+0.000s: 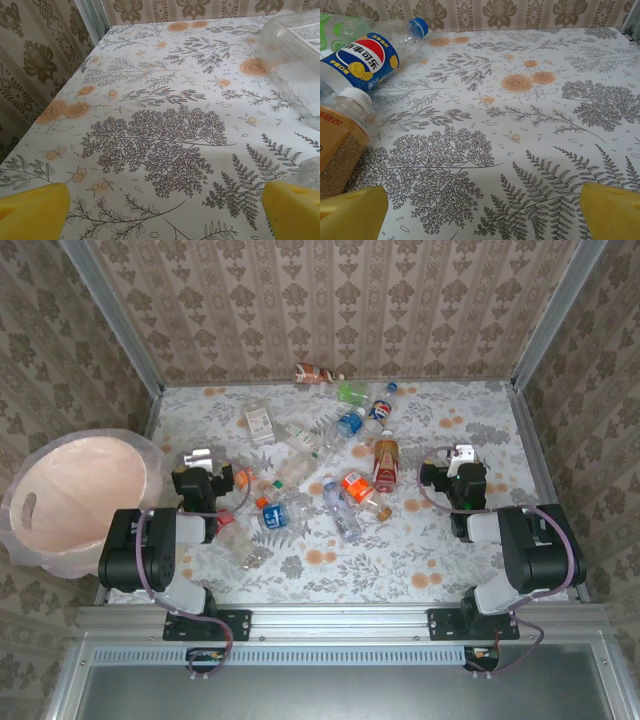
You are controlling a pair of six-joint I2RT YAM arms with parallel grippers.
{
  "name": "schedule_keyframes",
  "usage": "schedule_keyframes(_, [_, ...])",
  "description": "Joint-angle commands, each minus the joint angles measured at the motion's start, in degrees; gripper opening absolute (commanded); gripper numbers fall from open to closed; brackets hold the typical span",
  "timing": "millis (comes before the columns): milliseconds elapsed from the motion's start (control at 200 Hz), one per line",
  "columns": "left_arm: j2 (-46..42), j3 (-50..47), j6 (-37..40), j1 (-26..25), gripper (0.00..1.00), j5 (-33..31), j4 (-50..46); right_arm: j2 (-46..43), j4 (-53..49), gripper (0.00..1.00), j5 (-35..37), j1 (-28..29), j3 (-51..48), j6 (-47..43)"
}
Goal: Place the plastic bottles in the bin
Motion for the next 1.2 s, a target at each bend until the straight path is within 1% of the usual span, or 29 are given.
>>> schedule_keyframes(0, [-0.3, 0.5, 1.1, 0.1, 1.00, 0.9, 0.8, -0.2, -0.6, 1.00, -2.1, -0.2, 1.1, 0.0])
schedule_keyframes(1085, [-0.4, 0.0, 1.8, -0.4, 1.00, 0.4, 1.6, -0.3, -0.4, 1.00, -2.1, -0.2, 1.0, 0.0])
schedule_keyframes(1145, [-1.3, 0.4, 2.4, -0.9, 1.00, 0.3, 0.2, -1.3, 0.1, 1.00, -2.3, -0.2, 0.3, 0.0])
schedule_keyframes(1195, [-2.3, 0.7, 2.4, -1.2, 1.00, 0.1, -1.2, -4.3, -1.1, 1.00, -2.5, -0.1, -0.3, -0.3])
